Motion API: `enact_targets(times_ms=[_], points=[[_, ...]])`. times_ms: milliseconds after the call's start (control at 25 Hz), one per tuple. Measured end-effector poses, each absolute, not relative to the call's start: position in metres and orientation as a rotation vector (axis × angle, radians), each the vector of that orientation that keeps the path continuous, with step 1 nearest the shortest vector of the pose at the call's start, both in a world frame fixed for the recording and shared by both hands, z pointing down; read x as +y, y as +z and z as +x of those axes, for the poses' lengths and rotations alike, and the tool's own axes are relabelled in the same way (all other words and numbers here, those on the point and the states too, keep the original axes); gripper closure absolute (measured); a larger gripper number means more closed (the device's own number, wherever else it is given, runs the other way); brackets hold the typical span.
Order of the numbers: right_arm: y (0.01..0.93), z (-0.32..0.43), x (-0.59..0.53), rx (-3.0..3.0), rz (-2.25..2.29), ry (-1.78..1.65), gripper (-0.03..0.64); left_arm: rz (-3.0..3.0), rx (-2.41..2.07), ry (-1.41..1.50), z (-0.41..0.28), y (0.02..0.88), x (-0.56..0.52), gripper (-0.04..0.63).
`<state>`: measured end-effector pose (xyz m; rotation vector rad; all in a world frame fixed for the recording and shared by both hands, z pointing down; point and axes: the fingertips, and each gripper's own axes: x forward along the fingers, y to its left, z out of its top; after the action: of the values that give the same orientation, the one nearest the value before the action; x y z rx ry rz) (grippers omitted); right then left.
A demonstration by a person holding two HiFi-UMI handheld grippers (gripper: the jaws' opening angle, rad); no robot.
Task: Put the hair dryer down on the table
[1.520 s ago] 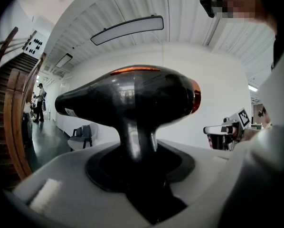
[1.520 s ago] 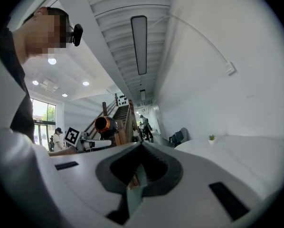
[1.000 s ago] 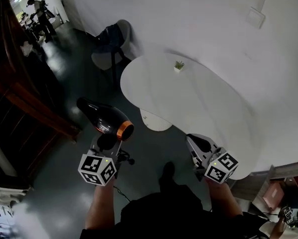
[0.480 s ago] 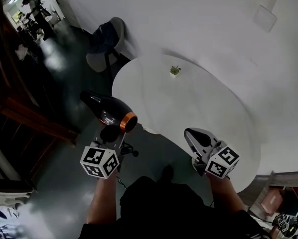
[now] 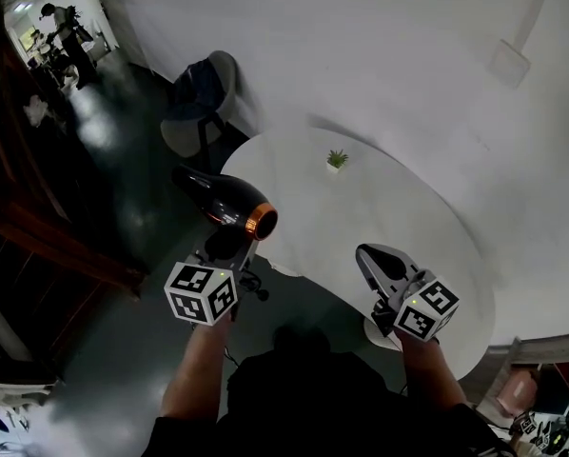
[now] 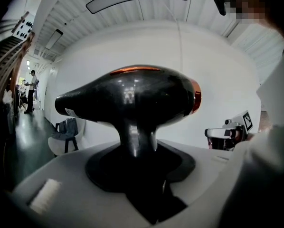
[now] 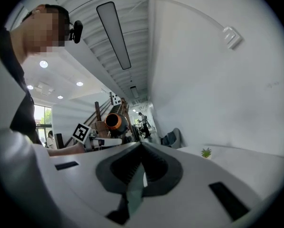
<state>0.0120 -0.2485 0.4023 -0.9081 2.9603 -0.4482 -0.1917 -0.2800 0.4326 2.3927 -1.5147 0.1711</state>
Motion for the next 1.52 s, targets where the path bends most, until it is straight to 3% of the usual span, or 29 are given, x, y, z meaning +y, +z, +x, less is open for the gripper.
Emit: enact_targets(times_ms=[360, 1520], points=[[0.421, -0.013, -0.268, 2.937, -1.034, -0.498, 0.604, 2.417, -1.398, 0.273, -0.202, 0.461, -0.328, 0.422], [0.477, 0.058, -0.374, 2.905, -1.049, -0.717, 0.604, 2.099, -1.172, 0.759, -0.124, 0.646, -0.479, 0.422]])
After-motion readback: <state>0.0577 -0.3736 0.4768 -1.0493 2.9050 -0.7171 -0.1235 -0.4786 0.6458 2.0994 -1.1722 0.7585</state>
